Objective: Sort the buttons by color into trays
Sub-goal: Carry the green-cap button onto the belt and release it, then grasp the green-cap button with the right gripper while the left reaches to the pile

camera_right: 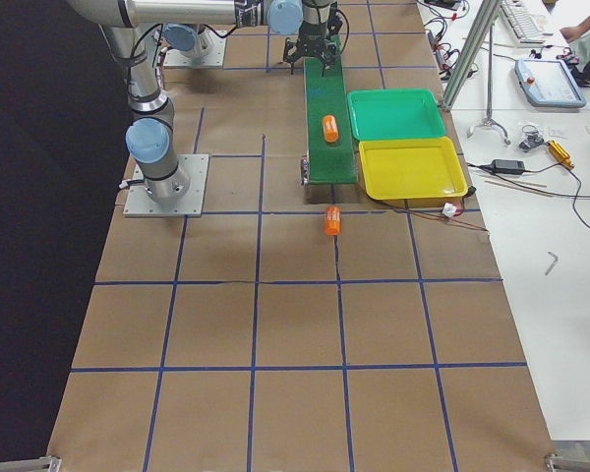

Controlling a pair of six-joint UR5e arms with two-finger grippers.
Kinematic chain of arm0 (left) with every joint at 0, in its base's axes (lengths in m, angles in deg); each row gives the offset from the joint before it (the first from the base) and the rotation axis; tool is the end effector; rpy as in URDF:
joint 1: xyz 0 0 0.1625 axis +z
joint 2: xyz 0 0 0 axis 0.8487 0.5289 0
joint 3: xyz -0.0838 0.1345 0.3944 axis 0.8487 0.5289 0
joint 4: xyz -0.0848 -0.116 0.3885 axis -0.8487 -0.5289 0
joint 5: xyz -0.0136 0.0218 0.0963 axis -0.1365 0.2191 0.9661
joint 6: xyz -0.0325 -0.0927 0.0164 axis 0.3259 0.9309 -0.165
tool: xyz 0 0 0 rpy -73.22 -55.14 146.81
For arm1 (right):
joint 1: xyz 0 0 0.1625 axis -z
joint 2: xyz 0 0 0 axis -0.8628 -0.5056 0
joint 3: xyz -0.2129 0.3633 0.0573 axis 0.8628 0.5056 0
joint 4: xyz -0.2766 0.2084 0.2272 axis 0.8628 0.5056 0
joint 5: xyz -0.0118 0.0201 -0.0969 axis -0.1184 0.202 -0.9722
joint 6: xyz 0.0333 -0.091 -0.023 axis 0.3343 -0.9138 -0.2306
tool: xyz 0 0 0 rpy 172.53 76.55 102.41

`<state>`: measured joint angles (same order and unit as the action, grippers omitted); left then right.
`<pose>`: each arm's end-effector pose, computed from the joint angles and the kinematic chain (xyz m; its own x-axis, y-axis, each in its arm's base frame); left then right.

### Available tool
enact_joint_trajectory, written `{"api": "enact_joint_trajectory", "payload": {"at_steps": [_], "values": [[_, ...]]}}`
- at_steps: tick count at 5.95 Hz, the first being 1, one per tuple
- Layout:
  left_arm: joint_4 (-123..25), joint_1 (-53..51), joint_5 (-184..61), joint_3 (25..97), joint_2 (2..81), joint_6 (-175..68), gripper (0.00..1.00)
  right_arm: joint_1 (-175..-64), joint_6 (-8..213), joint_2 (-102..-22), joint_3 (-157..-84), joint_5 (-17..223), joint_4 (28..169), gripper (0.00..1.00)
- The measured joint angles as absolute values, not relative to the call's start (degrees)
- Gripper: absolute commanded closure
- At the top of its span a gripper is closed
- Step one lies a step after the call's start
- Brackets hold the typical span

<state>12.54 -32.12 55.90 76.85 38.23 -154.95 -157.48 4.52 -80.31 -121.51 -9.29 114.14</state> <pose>-0.1254 -0.5521 0.2623 -0.0481 0.9977 -0.0472 0.9940 0.0525 0.0959 0.2013 -0.4749 0.4421 -0.0150 -0.9979 -0.0625 -0.9999 0.0152 -0.0030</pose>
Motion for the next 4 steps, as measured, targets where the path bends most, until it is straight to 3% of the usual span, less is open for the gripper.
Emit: {"api": "enact_joint_trajectory", "payload": {"at_steps": [4], "values": [[12.01, -15.17, 50.87, 74.80, 34.27, -153.33, 0.11, -157.54, 4.55, -80.35, -121.55, -9.39, 114.07, 0.00]]}}
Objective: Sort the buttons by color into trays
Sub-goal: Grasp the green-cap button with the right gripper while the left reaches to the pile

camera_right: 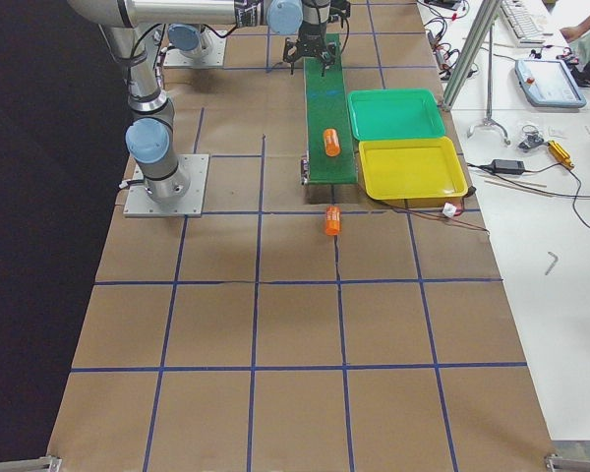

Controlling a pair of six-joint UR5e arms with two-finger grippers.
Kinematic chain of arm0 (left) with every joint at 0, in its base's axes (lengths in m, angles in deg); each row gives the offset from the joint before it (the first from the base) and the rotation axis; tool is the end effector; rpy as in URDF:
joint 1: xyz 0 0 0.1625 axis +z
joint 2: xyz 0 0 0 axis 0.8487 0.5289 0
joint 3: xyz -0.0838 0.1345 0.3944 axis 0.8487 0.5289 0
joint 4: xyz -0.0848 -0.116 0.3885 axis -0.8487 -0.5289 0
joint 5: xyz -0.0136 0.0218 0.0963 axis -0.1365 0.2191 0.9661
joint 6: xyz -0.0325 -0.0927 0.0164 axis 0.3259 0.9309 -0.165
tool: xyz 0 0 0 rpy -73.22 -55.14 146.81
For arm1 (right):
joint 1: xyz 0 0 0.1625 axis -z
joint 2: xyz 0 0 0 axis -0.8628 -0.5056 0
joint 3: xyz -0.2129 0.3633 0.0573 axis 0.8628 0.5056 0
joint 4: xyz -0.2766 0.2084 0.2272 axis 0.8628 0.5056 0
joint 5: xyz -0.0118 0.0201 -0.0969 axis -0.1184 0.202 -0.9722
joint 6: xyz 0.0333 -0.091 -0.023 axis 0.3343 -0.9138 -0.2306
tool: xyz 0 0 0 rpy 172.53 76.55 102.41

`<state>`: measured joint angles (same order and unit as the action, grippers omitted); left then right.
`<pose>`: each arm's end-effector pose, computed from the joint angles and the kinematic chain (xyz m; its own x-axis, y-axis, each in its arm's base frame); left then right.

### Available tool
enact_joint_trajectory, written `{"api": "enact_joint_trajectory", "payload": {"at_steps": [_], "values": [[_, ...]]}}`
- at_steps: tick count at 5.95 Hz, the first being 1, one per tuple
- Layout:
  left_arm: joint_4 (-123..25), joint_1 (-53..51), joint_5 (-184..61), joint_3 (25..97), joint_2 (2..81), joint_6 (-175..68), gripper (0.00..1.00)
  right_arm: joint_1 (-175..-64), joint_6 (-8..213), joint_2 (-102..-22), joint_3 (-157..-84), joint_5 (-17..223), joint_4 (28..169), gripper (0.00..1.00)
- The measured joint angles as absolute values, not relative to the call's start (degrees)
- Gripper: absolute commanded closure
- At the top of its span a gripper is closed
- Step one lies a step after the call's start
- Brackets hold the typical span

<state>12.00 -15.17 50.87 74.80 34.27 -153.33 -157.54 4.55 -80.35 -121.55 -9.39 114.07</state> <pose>0.0328 -0.5678 0.3151 -0.3612 0.9223 -0.1376 0.9312 0.3646 -0.0004 0.2015 -0.4743 0.4420 -0.0145 -0.9979 -0.0634 -0.9999 0.0146 -0.0010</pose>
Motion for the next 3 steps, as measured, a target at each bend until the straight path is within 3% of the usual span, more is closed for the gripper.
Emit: {"api": "enact_joint_trajectory", "payload": {"at_steps": [3], "values": [[12.25, -0.72, 44.56, 75.81, 37.58, -151.70, 0.07, -159.28, 4.04, -78.60, -121.06, -9.34, 118.43, 0.00]]}}
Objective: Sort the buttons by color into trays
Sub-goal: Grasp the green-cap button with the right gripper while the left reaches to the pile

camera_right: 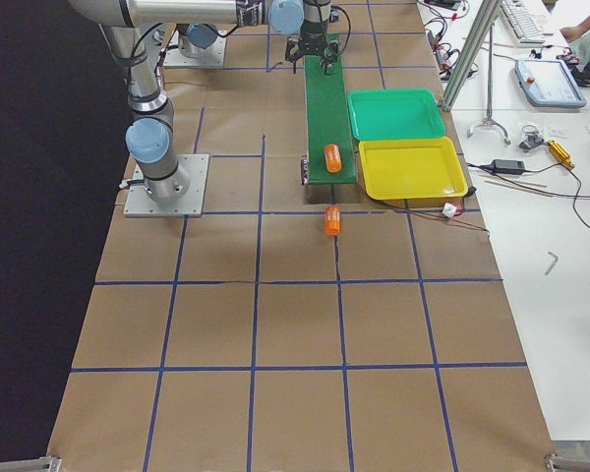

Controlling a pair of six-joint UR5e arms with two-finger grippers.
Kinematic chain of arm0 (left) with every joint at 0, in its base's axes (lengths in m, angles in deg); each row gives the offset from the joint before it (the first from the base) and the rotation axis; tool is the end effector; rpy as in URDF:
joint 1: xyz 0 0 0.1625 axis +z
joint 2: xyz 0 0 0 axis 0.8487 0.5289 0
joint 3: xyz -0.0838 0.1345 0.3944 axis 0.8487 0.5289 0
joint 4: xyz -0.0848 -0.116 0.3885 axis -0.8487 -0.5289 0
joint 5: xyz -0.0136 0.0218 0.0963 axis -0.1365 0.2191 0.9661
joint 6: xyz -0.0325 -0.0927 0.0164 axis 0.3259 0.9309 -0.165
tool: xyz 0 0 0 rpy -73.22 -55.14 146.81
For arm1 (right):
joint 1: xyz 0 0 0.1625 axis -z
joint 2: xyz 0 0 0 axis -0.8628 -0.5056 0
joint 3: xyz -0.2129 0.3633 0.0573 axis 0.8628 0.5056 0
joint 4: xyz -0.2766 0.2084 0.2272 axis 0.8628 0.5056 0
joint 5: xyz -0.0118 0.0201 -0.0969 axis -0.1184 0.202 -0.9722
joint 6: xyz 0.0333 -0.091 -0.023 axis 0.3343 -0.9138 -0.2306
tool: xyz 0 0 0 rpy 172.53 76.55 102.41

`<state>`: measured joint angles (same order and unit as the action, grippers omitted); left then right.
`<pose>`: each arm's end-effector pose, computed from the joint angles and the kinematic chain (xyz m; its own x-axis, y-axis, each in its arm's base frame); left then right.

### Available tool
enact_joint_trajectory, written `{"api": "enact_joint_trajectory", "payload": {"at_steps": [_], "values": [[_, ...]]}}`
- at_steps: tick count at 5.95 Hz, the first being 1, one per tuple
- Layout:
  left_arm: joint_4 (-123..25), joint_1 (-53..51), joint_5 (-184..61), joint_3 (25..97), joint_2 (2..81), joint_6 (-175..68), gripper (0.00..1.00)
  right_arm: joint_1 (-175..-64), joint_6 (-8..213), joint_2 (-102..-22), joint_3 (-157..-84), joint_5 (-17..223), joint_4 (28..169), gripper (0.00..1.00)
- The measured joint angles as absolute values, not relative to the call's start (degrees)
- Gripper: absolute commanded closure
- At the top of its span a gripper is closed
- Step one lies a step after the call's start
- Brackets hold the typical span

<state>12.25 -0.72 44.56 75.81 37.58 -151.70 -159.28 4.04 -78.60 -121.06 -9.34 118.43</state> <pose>0.1657 -0.5500 0.2760 -0.6064 0.7932 -0.0555 0.7935 0.5993 -0.1057 0.2189 -0.4853 0.4380 0.0250 -0.9996 -0.0100 -0.9996 -0.0249 -0.0102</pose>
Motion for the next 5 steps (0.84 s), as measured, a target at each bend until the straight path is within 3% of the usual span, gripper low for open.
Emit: {"api": "enact_joint_trajectory", "payload": {"at_steps": [3, 5], "values": [[17.52, 5.44, 44.72, 78.61, 40.54, -145.57, 0.07, -167.43, 7.11, -67.69, -119.06, -9.40, 132.56, 0.00], [17.89, 5.82, 44.97, 72.79, 45.14, -132.89, 0.07, -172.08, 12.81, -59.93, -115.95, -9.41, 136.33, 0.00]]}}
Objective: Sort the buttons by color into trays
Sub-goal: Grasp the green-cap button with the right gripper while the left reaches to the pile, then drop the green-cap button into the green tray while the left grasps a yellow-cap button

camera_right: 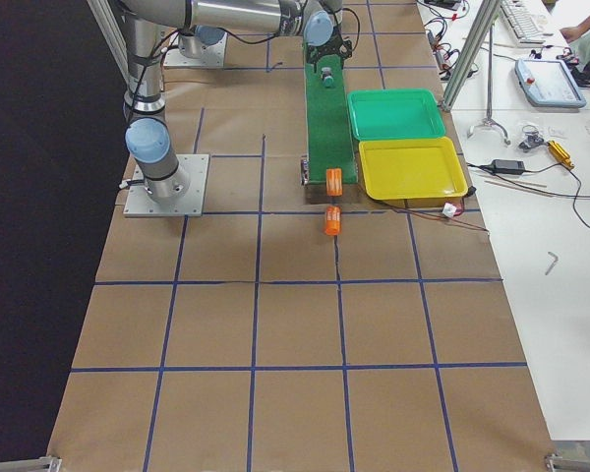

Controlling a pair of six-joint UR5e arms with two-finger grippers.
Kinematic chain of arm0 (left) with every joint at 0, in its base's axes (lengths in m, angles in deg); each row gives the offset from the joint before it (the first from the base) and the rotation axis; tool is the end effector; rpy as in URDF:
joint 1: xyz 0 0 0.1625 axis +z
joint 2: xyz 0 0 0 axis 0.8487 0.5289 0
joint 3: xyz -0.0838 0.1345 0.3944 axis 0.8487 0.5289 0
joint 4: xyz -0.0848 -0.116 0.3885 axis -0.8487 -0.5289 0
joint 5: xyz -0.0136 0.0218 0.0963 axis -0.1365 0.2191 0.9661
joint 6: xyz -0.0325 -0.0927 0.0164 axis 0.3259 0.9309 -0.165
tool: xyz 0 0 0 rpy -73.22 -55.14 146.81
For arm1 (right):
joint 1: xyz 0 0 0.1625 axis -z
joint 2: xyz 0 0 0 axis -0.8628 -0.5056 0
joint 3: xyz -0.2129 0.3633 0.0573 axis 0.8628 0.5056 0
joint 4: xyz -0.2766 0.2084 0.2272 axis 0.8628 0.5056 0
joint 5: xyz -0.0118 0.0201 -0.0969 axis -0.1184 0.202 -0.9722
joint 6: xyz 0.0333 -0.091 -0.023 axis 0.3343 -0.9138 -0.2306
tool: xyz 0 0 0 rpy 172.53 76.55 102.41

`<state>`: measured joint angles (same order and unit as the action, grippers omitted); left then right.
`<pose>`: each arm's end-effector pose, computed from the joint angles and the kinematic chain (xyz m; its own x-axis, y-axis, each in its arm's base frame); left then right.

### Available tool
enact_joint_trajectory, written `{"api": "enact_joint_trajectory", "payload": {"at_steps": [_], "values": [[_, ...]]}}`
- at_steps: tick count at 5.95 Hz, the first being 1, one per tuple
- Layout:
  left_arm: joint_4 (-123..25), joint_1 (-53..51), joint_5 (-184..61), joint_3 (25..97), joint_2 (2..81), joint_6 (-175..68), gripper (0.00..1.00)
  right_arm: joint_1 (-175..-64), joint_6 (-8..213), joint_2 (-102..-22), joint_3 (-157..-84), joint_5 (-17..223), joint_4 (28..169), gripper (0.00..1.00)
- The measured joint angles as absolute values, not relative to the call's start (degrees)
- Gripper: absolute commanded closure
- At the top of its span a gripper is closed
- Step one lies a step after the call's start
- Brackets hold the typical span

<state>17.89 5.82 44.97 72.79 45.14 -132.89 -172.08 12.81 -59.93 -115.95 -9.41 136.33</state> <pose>0.2508 -0.5567 0.2334 -0.8878 0.4587 -0.0388 0.4598 0.8799 -0.1195 0.3665 -0.5352 0.3248 0.0945 -0.9936 0.0613 -0.9949 -0.0964 -0.0295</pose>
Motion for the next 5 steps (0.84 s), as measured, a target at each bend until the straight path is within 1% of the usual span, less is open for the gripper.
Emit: {"api": "enact_joint_trajectory", "payload": {"at_steps": [2, 4, 5], "values": [[17.30, 5.75, 45.06, 67.42, 49.07, -121.29, 0.05, -174.08, 14.36, -56.58, -116.82, -9.68, 138.43, 0.00], [17.22, 5.42, 47.48, 66.18, 51.06, -107.24, 0.06, -173.48, 12.95, -55.91, -119.59, -12.51, 139.89, 0.00], [17.46, 5.37, 48.85, 66.12, 52.31, -104.47, 0.09, -173.13, 11.52, -55.80, -120.06, -14.38, 141.47, 0.00]]}}
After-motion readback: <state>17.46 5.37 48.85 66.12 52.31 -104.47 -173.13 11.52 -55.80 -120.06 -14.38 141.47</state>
